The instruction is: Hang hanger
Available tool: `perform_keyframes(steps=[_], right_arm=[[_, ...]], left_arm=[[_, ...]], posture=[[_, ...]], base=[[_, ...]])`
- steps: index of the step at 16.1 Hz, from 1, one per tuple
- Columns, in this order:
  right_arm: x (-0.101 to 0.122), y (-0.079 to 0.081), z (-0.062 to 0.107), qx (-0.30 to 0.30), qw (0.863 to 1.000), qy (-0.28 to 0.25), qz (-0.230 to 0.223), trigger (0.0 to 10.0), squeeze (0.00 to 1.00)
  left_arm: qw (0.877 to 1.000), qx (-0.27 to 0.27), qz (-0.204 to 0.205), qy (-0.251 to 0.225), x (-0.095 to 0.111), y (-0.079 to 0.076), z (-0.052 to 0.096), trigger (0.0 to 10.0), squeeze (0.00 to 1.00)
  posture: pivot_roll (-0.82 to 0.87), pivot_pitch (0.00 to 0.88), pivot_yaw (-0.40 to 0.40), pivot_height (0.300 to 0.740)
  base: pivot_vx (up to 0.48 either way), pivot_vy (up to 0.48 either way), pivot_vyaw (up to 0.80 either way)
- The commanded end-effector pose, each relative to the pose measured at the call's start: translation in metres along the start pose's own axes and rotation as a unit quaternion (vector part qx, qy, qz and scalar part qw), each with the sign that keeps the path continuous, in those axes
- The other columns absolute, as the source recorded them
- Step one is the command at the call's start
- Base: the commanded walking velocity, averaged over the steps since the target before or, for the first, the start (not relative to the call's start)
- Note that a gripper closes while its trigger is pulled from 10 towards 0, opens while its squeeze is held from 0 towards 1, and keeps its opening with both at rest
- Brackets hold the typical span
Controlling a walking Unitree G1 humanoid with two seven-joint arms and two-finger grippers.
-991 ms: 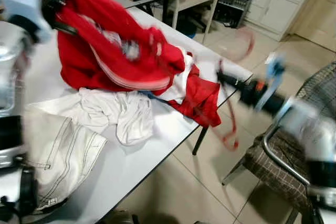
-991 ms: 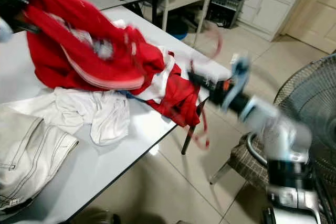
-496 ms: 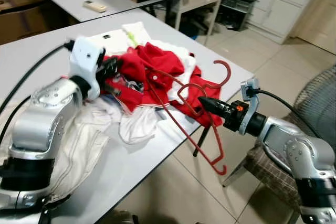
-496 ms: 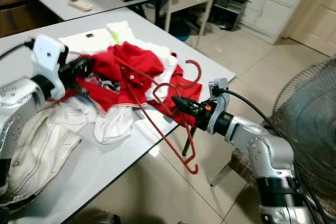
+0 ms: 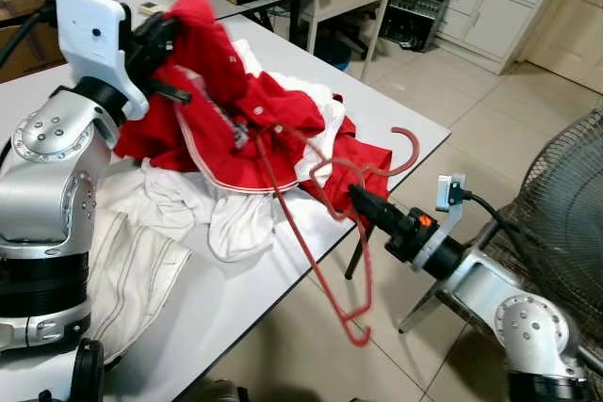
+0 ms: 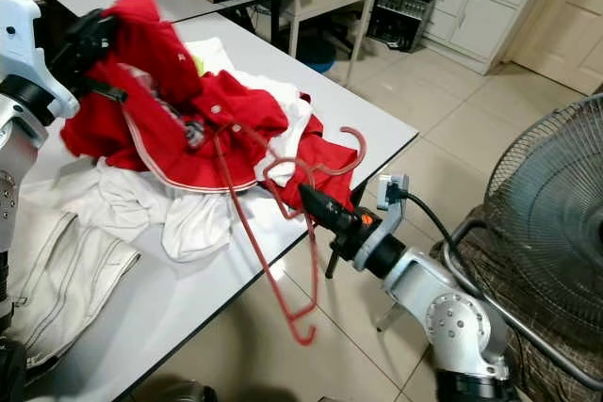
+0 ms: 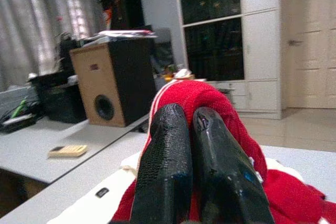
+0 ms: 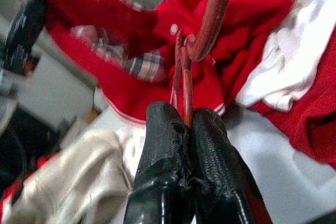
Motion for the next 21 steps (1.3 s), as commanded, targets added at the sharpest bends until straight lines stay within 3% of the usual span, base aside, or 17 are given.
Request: perform_keyframes(steps=[1,2,5,7,9,15,18,21], right_arm=[[0.009,-0.006,0.002,-0.024,0.999,-0.027,-0.02,10.0,0.0],[0.008,-0.006,-0.003,-0.027,0.997,-0.046,-0.051,10.0,0.0],[0.019,-0.009,-0.008,-0.031,0.992,-0.091,-0.081,10.0,0.0],[0.015,-0.017,-0.017,-0.066,0.989,-0.058,-0.122,10.0,0.0],[0.009,-0.003,-0.021,-0.02,0.993,-0.018,-0.119,10.0,0.0],[0.003,0.008,-0.015,0.023,0.995,0.04,-0.084,10.0,0.0],[0.015,-0.009,-0.016,-0.019,0.995,-0.005,-0.098,10.0,0.0],[0.031,-0.02,-0.022,-0.036,0.992,-0.042,-0.114,10.0,0.0]], left_arm=[[1.0,-0.022,-0.012,-0.012,0.006,-0.005,-0.002,0.0,0.0],[0.999,-0.036,-0.014,-0.012,0.002,-0.008,0.001,0.0,0.0],[0.996,-0.079,-0.024,0.021,-0.012,-0.013,0.008,0.0,0.0],[0.996,-0.081,-0.022,0.016,-0.014,-0.015,0.007,0.0,0.0],[0.997,-0.069,-0.012,-0.012,-0.011,-0.016,0.006,0.0,0.0],[0.994,-0.053,0.018,-0.098,0.015,-0.018,-0.003,0.0,0.0],[0.983,-0.135,0.03,-0.122,0.025,-0.034,0.002,0.0,0.0],[0.974,-0.184,0.03,-0.127,0.031,-0.039,0.009,0.0,0.0]], posture=[[-0.07,0.0,-0.038,0.74],[-0.07,0.0,-0.038,0.74],[-0.08,0.0,-0.037,0.74],[-0.07,0.0,-0.046,0.74],[-0.07,0.0,-0.054,0.74],[-0.07,0.0,-0.061,0.74],[-0.08,0.0,-0.054,0.74],[-0.07,0.0,-0.056,0.74]], base=[[0.0,0.0,0.0],[0.0,0.0,0.0],[0.0,0.0,0.0],[0.0,0.0,0.0],[0.0,0.0,0.0],[0.0,0.0,0.0],[0.0,0.0,0.0],[0.0,0.0,0.0]])
Point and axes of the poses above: a point about 5 cm out from each wrist's last joint towards the gripper, its own z axis pointing back from the gripper into the wrist, its own x axis along the axis of the wrist's last joint, y = z × x, the point moved 1 cm from there along -z, pointing out of the wrist towards the gripper, and after that the axes turned 9 degrees about z, right-handed, at the moved point
